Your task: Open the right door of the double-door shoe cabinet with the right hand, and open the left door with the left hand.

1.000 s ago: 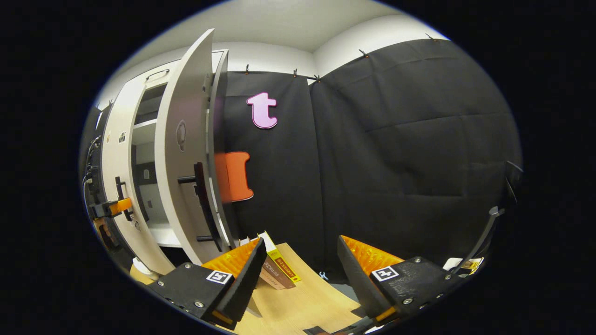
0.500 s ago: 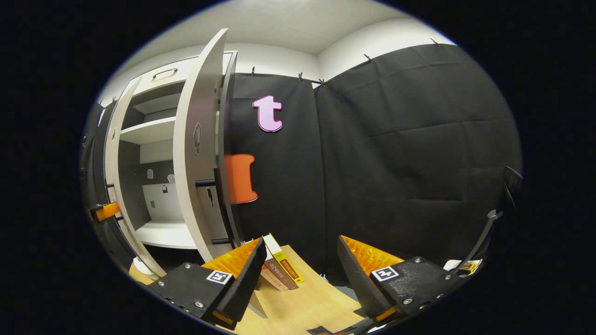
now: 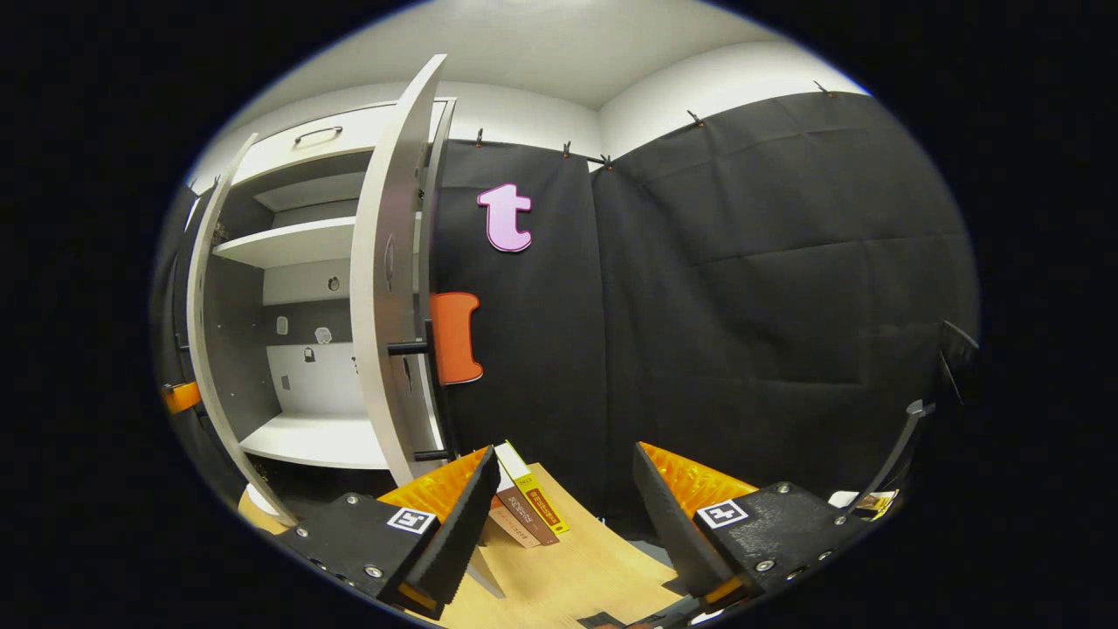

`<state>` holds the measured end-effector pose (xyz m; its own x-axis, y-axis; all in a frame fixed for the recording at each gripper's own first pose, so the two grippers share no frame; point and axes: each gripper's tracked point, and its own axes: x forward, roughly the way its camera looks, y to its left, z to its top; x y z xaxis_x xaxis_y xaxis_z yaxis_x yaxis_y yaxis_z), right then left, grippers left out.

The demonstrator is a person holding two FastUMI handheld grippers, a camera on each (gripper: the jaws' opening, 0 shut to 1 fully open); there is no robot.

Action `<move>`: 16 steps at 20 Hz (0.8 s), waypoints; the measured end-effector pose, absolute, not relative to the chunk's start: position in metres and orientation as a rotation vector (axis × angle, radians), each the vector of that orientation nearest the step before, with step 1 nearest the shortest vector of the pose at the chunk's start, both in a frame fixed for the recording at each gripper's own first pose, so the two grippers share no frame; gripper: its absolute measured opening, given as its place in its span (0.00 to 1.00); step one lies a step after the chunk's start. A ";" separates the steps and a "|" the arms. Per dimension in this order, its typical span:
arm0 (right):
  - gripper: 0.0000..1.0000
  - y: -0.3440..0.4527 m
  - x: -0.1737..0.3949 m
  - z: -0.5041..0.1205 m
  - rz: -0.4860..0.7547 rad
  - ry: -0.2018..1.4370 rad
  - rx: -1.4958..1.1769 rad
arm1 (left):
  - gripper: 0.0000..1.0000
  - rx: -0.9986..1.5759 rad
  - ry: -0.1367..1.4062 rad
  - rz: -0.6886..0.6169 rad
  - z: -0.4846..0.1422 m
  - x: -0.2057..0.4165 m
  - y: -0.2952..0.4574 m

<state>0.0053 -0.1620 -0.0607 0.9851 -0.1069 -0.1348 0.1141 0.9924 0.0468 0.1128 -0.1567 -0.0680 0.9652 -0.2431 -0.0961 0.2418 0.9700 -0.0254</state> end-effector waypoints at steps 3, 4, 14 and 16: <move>0.93 -0.156 0.006 -0.059 -0.110 0.132 0.054 | 0.11 -0.013 0.097 -0.228 -0.066 0.106 -0.150; 0.93 -0.154 0.006 -0.060 -0.108 0.132 0.055 | 0.11 -0.012 0.098 -0.222 -0.067 0.104 -0.148; 0.93 -0.143 -0.005 -0.059 -0.120 0.134 0.059 | 0.02 0.036 0.088 -0.115 -0.071 0.079 -0.126; 0.93 -0.140 -0.008 -0.058 -0.120 0.132 0.058 | 0.02 0.048 0.087 -0.091 -0.071 0.075 -0.120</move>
<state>-0.0079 -0.1402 -0.0584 0.9841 -0.1157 -0.1348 0.1233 0.9911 0.0496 0.0750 -0.1196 -0.0710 0.9921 -0.0883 -0.0890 0.0925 0.9947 0.0443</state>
